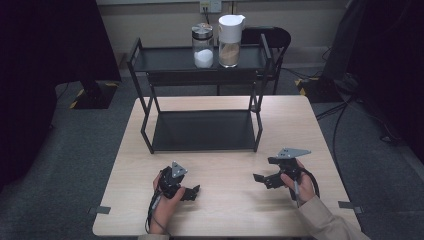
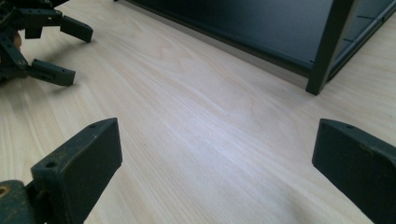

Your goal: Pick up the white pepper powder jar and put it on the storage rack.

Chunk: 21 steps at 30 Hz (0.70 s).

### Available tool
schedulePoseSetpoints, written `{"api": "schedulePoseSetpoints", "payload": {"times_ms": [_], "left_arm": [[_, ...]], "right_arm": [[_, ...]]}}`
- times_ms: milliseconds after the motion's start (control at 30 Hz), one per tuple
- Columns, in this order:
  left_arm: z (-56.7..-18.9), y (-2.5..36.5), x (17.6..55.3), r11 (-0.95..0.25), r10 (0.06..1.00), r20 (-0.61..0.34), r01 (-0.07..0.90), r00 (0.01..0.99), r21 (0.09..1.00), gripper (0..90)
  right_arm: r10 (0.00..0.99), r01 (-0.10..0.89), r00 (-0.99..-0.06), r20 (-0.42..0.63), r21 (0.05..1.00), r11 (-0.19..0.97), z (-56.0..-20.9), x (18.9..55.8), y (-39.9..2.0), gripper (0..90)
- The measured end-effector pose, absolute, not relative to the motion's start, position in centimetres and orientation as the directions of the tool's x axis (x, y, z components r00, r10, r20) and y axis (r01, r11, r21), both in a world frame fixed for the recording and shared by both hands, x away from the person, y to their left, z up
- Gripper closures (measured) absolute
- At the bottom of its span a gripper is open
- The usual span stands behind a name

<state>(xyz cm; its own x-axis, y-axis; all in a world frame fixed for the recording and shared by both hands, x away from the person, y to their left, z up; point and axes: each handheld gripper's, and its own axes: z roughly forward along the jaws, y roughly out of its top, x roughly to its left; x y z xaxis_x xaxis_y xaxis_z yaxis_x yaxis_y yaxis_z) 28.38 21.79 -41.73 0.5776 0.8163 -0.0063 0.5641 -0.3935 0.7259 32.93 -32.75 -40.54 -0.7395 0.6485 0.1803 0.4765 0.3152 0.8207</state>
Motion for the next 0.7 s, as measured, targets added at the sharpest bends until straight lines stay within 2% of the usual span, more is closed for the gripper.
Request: {"api": "schedulePoseSetpoints", "payload": {"times_ms": [333, 700], "left_arm": [[-41.7, 21.8, 28.4, -0.394, 0.816, -0.006, 0.564, 0.578, 0.726, 0.0], [-41.7, 21.8, 28.4, -0.394, 0.816, -0.006, 0.564, 0.578, 0.726, 0.0]], "right_arm": [[0.680, 0.507, -0.711, 0.179, 0.801, 0.319, -41.7, 32.1, -34.3, 0.8], [0.712, 0.510, -0.691, 0.124, 0.782, 0.358, -42.0, 31.0, -35.4, 1.0]]}}
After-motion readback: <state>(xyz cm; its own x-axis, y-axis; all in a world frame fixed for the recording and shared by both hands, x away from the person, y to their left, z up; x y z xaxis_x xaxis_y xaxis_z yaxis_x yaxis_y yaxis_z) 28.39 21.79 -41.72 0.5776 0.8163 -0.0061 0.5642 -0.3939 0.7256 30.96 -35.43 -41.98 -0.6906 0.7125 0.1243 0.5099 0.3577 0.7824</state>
